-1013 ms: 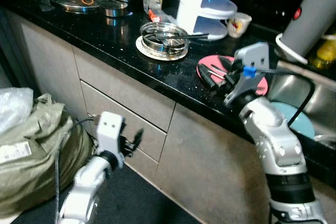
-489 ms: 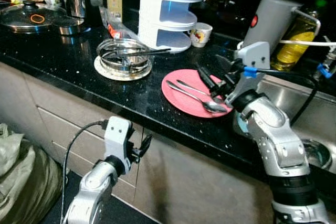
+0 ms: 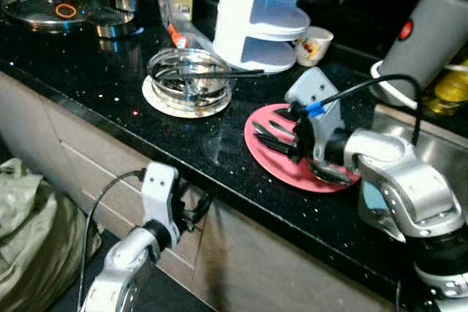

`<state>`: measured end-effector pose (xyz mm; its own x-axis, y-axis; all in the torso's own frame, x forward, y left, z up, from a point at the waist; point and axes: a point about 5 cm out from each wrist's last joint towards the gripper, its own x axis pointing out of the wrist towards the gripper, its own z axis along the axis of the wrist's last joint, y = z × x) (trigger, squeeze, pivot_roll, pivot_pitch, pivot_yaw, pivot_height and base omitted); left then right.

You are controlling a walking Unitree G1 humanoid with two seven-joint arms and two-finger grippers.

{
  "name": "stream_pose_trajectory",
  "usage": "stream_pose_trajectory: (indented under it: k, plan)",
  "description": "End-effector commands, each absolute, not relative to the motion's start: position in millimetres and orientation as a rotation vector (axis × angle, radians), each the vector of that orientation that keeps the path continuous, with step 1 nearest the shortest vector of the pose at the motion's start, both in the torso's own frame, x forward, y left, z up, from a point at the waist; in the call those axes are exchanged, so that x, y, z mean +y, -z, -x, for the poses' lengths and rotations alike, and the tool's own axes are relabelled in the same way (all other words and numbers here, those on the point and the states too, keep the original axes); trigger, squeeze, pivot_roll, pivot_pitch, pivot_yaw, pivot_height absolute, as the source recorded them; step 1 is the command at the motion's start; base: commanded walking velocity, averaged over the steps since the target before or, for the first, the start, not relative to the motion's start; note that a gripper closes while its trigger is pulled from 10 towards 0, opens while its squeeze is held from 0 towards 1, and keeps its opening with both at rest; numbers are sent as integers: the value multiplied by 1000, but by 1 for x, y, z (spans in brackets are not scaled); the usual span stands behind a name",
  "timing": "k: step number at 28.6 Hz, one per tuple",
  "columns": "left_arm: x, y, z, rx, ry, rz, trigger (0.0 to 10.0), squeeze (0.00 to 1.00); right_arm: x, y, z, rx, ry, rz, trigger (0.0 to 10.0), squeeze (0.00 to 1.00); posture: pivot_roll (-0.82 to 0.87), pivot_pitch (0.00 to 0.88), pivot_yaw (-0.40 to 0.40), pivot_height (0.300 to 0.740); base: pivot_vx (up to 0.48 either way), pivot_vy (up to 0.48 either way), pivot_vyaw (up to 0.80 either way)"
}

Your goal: Kitchen organization

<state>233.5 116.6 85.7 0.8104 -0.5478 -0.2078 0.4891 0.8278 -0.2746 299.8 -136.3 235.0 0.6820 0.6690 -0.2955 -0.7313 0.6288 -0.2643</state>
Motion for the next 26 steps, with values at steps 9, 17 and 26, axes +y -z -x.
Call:
stream_pose_trajectory:
  k: [9,17,26]
  plan:
    - [104,-83,-194,467,806,283,10000,0,-146,-225,-308,359,-684,333,10000,0,143,0,-191,740,0,0,0]
    - [108,-84,-197,442,741,184,10000,0,-151,-225,-320,374,-548,210,10000,0,144,0,-192,740,0,0,0]
    - [108,-83,-198,474,733,206,10000,0,-154,-214,-317,511,-529,221,10000,0,141,0,-194,740,0,0,0]
